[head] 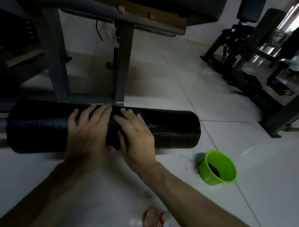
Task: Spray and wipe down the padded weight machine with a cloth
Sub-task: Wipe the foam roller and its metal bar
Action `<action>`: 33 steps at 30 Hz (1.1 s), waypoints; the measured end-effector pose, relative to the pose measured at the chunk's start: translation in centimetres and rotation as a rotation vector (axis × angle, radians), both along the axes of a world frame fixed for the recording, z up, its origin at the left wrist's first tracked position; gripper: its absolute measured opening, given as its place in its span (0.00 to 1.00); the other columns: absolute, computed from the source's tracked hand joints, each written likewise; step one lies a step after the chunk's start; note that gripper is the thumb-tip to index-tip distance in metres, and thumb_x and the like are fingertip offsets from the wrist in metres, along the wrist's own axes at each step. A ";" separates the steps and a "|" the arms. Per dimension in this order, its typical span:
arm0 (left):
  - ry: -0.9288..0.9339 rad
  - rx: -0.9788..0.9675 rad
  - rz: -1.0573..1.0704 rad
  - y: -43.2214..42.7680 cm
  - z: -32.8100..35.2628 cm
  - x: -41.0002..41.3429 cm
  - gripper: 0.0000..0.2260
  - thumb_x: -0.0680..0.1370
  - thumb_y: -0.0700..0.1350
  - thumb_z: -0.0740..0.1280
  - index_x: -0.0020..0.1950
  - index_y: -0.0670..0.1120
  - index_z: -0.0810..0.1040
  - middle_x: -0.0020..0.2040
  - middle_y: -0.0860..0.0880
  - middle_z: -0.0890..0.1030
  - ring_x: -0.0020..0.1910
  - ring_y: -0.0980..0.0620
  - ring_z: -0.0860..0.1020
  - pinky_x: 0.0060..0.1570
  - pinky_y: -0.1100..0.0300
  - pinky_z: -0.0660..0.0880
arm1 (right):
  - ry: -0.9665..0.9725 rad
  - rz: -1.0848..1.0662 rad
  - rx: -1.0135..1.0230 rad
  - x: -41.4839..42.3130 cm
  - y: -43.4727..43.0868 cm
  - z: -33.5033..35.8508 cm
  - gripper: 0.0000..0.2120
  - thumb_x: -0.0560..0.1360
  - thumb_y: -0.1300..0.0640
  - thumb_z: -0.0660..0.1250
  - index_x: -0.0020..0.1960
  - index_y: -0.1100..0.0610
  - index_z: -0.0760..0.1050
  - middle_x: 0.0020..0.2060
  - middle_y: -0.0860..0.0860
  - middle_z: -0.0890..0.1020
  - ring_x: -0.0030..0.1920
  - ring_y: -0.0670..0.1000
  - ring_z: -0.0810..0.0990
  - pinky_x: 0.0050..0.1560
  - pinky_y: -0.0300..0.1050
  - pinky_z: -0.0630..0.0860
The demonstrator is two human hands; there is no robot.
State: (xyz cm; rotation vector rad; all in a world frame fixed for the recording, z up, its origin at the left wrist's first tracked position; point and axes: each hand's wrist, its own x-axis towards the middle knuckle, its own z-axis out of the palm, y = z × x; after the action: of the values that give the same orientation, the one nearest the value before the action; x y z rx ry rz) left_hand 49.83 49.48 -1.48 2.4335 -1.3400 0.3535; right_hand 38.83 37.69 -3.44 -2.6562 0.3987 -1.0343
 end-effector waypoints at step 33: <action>0.235 -0.296 0.375 12.1 -1.5 6.8 0.67 0.53 0.60 0.86 0.82 0.41 0.55 0.82 0.38 0.55 0.79 0.35 0.58 0.74 0.35 0.60 | -0.101 -0.104 0.009 -1.6 0.2 -0.6 0.23 0.77 0.68 0.64 0.70 0.58 0.78 0.74 0.55 0.74 0.78 0.56 0.68 0.78 0.63 0.63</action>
State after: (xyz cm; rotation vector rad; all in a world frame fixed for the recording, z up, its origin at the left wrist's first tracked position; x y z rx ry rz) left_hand 56.61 61.61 -2.95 2.3737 -0.6787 0.3181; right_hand 37.19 37.93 -4.01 -2.5860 0.5238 -1.1890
